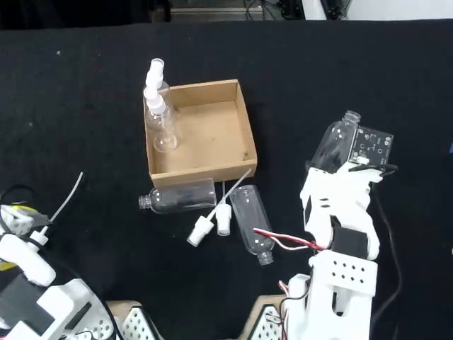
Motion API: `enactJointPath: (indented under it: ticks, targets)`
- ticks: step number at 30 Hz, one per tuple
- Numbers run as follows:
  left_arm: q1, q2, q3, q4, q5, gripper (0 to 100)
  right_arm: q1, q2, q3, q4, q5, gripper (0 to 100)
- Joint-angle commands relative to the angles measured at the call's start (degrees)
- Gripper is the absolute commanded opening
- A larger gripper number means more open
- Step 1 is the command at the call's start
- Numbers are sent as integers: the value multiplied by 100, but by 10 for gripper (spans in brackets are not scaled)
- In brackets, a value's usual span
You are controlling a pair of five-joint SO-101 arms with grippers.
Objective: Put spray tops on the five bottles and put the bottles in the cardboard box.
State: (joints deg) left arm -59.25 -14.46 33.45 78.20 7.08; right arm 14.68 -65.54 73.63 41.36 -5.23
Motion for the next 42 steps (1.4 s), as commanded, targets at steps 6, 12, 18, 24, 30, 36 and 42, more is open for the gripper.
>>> enactJointPath:
  ticks: [6, 12, 18, 24, 30, 36, 42]
  targets:
    - [154, -9, 382, -360, 2989, 301, -88, -171, -31, -158, -18, 11]
    - [110, -9, 1218, -1530, 3367, 299, -88, -171, -31, -158, -18, 11]
    - [127, -18, 1385, -1846, 3666, 295, -88, -171, -31, -158, -18, 11]
    - [145, -18, 1332, -1899, 3675, 95, -88, -171, -31, -158, -18, 11]
    - [488, -79, 1244, -1855, 2769, 77, -88, -171, -31, -158, -18, 11]
    - [505, -26, 655, -1855, 378, 81, -88, -171, -31, -158, -18, 11]
    - [532, -9, 523, -1855, -2593, 245, -88, -171, -31, -158, -18, 11]
